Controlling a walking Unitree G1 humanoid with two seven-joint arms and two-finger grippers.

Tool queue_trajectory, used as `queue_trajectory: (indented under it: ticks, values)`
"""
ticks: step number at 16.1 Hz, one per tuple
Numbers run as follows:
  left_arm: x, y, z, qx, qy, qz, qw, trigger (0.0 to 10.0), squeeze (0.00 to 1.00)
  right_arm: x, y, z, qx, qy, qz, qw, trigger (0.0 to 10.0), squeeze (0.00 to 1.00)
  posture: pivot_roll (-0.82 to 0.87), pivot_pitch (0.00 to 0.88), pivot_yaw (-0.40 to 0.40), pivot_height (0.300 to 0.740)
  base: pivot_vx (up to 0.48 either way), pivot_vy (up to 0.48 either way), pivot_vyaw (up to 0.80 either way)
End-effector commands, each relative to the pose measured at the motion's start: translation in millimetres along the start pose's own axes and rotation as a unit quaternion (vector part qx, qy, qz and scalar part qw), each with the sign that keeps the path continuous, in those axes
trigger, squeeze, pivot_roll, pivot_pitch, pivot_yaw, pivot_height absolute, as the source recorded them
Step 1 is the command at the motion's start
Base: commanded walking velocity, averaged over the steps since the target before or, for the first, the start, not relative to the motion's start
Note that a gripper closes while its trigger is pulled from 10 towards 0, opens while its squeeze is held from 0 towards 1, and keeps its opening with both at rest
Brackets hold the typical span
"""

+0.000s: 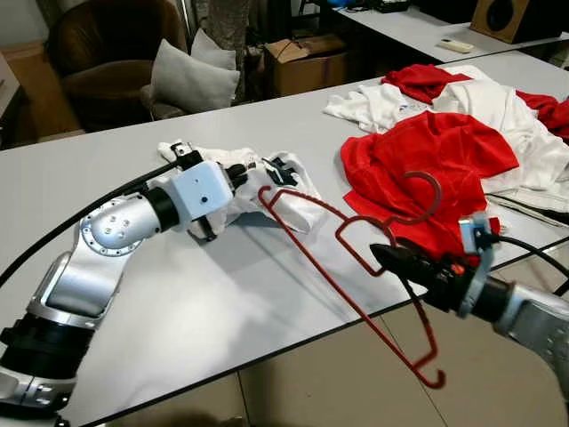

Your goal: Hang hanger

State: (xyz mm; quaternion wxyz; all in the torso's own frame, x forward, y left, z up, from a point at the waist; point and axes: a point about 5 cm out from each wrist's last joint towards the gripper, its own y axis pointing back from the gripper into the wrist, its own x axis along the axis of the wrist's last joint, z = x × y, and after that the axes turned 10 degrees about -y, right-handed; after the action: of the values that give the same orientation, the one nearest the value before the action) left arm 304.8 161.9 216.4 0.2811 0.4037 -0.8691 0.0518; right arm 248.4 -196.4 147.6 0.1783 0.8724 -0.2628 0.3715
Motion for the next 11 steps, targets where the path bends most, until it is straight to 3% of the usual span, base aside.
queue_trajectory:
  ticks: [1, 6, 8, 11]
  values:
    - [7, -1.7, 0.8, -0.011, -0.009, 0.018, 1.000, 0.0, 0.00, 0, -6.6, 2.5, -0.003, 0.003, -0.002, 1.000, 10.0, 0.00, -0.03, 0.000, 0.065, 0.740, 0.000, 0.000, 0.00]
    - [15, 1.5, 13.0, -0.068, -0.009, 0.054, 0.996, 0.0, 0.00, 1, -25.4, 18.1, -0.032, -0.035, 0.008, 0.999, 10.0, 0.00, -0.03, 0.000, 0.062, 0.740, 0.000, 0.000, 0.00]
    - [15, 1.3, 8.3, -0.053, -0.015, 0.055, 0.997, 0.0, 0.00, -9, -32.2, 21.7, -0.055, -0.055, -0.015, 0.997, 10.0, 0.00, -0.03, 0.000, 0.058, 0.740, 0.000, 0.000, 0.00]
    - [14, 7.4, 14.8, -0.086, -0.005, 0.057, 0.995, 0.0, 0.00, -8, -36.0, 29.0, -0.083, -0.095, 0.027, 0.992, 10.0, 0.00, -0.02, 0.000, 0.052, 0.740, 0.000, 0.000, 0.00]
